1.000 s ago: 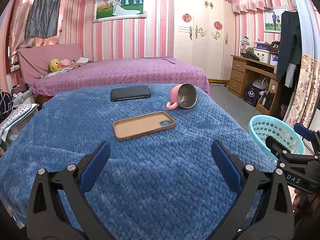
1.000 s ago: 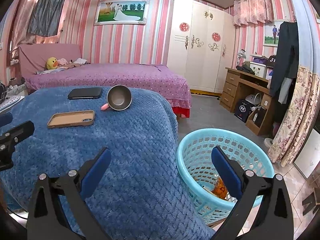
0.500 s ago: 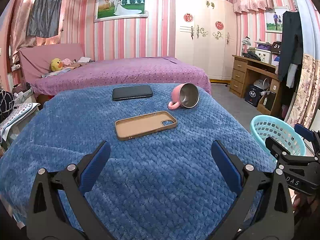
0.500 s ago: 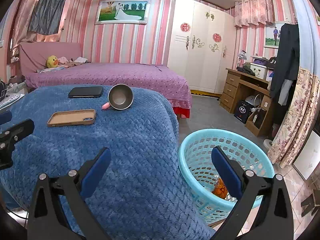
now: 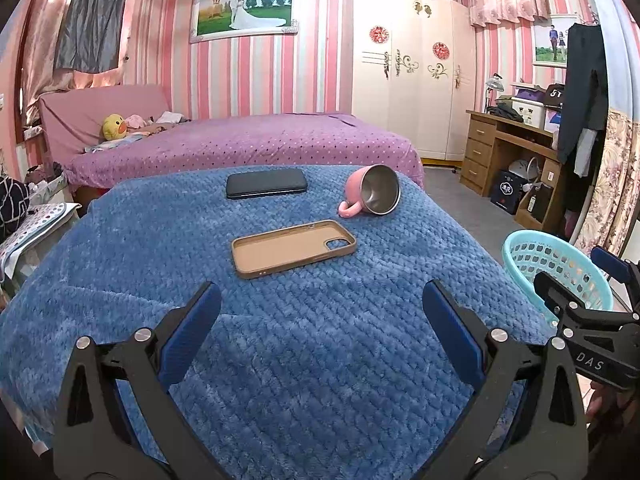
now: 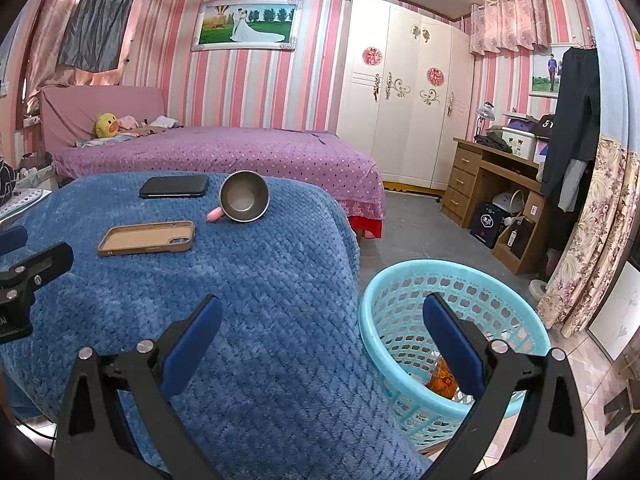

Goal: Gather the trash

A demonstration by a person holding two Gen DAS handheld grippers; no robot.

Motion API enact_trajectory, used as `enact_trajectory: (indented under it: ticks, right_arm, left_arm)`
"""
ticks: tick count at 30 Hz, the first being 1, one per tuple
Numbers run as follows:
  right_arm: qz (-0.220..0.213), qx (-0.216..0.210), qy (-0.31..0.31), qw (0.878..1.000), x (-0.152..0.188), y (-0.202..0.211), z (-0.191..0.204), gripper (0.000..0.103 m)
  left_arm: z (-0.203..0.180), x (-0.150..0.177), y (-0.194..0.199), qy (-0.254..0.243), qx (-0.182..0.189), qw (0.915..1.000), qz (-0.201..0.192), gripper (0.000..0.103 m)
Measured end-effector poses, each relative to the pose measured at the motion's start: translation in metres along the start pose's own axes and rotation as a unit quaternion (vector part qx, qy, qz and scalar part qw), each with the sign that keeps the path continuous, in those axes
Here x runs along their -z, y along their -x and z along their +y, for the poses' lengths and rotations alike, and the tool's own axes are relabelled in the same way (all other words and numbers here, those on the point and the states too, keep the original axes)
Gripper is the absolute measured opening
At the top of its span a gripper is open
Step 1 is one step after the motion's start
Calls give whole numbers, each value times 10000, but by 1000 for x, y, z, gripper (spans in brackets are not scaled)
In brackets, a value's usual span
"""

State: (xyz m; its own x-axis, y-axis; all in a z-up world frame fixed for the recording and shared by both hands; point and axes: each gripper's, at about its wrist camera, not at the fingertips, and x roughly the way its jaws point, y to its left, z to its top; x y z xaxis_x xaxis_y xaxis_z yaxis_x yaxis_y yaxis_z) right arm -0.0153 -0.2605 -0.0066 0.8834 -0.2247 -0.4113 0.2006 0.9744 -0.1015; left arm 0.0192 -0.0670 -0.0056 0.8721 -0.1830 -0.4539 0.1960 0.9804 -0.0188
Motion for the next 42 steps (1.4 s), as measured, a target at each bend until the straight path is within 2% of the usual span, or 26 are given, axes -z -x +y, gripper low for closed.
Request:
enact_trajectory:
  ticks: [42]
  right_arm:
    - [-13,-17,14,10000,-3,1,2,98]
  left_arm:
    - [1,2,-2,9,-26,10000,1,97]
